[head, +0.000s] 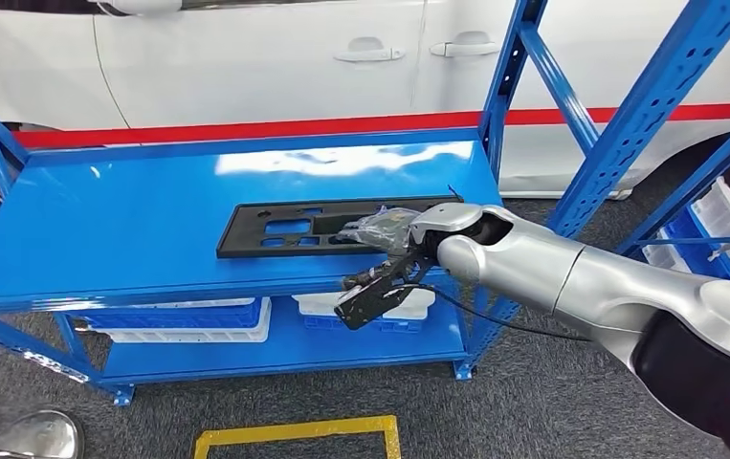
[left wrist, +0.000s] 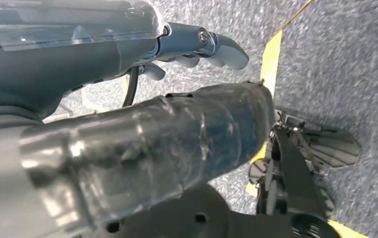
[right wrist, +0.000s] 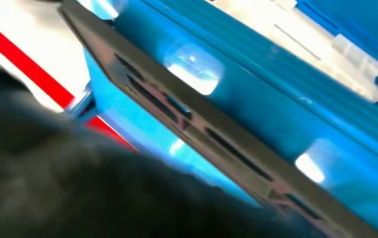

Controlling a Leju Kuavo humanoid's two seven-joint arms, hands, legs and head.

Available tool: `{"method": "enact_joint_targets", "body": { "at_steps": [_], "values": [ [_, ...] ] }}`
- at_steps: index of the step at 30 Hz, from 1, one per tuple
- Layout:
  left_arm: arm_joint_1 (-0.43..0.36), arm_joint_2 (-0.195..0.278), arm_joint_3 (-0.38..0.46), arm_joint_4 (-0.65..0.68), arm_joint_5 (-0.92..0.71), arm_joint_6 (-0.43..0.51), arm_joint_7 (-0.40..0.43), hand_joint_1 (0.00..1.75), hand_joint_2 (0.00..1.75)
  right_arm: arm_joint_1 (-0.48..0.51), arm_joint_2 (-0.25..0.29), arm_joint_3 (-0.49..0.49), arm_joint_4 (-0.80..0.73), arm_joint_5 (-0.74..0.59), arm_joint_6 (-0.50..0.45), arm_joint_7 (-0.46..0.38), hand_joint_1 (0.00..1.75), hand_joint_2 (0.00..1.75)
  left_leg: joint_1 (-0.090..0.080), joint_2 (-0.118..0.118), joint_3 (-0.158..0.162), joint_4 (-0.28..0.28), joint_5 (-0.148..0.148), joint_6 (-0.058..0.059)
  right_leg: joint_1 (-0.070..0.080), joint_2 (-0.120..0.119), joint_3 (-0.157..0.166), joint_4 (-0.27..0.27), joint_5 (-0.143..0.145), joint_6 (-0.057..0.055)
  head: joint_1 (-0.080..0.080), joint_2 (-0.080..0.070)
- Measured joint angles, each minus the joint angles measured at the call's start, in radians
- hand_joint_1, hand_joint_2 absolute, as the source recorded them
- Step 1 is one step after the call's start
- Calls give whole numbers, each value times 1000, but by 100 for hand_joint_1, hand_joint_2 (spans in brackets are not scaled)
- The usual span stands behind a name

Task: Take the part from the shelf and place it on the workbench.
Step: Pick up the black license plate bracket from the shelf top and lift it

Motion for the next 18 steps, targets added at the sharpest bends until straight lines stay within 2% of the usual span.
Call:
{"method": "enact_joint_targets", "body": {
  "at_steps": [2, 3, 4, 5, 6, 8, 9, 12, 13, 15, 17, 18],
  "values": [
    [1, 0, 0, 0, -1, -3, 0, 0, 0, 1, 2, 0, 1, 0, 2, 0, 0, 0, 2, 0, -59, 125, -56, -5, 1, 0, -2, 2, 0, -3, 0, 0],
    [1, 0, 0, 0, -2, -4, -1, 0, 0, 4, 2, 0, 2, 0, 3, 0, 0, 0, 2, 1, -78, 162, -64, -8, 1, 0, -3, 4, -1, -3, 0, 0],
    [2, 0, 0, 0, -4, -5, -1, 0, 0, 6, 2, 1, 2, 0, 3, 1, 0, 0, 3, 1, -78, 161, -51, -10, 1, 0, -4, 7, -4, -3, 0, 0],
    [2, 0, 0, 0, -5, -6, -1, 0, 0, 7, 2, 1, 3, 0, 2, 1, 0, 0, 3, 1, -59, 122, -21, -10, 1, 1, -4, 12, -7, -1, 0, 0],
    [2, 0, 0, 0, -7, -6, -2, 0, 0, 8, 2, 1, 4, 0, 1, 1, 0, 0, 5, 1, -26, 55, 13, -10, 0, 1, -4, 19, -12, 2, 0, 0],
    [1, 0, 0, 0, -8, -5, -2, 0, 0, 8, 4, 1, 6, 0, -2, 0, 0, 0, 3, 0, 30, -53, 48, -6, 3, 2, -9, 33, -21, 11, 0, 0],
    [1, 0, 0, 0, -8, -3, -1, 0, 0, 8, 5, 1, 7, -1, -3, -1, 0, 0, 2, -1, 41, -76, 49, -2, 4, 2, -11, 37, -23, 16, 0, 0],
    [0, 0, 1, 0, -8, 5, 4, 0, 0, 8, 8, 1, 8, -5, -4, -4, 0, 0, 0, -1, 41, -82, 50, 15, 3, 3, -14, 39, -23, 28, 1, 0],
    [0, 0, 2, 0, -8, 7, 4, 0, 0, 8, 9, 0, 9, -6, -5, -5, 0, 0, 1, -1, 42, -85, 53, 21, 2, 3, -18, 48, -32, 32, 1, 0],
    [1, 1, 4, 0, -8, 11, 5, 0, 0, 8, 8, 0, 11, -7, -5, -6, 0, 0, 5, 1, 43, -91, 57, 31, -1, 2, -52, 123, -79, 42, 1, 0],
    [0, 2, 6, 0, -8, 12, 5, 0, 0, 12, 7, 1, 14, -7, -6, -8, 0, 0, 4, 1, 42, -91, 57, 34, -4, 2, -114, 252, -136, 49, 2, 0],
    [0, 2, 7, 0, -8, 11, 4, 0, 0, 15, 7, 1, 15, -7, -5, -9, 0, 0, 4, 1, 42, -91, 57, 34, -5, 2, -137, 298, -148, 50, 2, 0]
  ]
}}
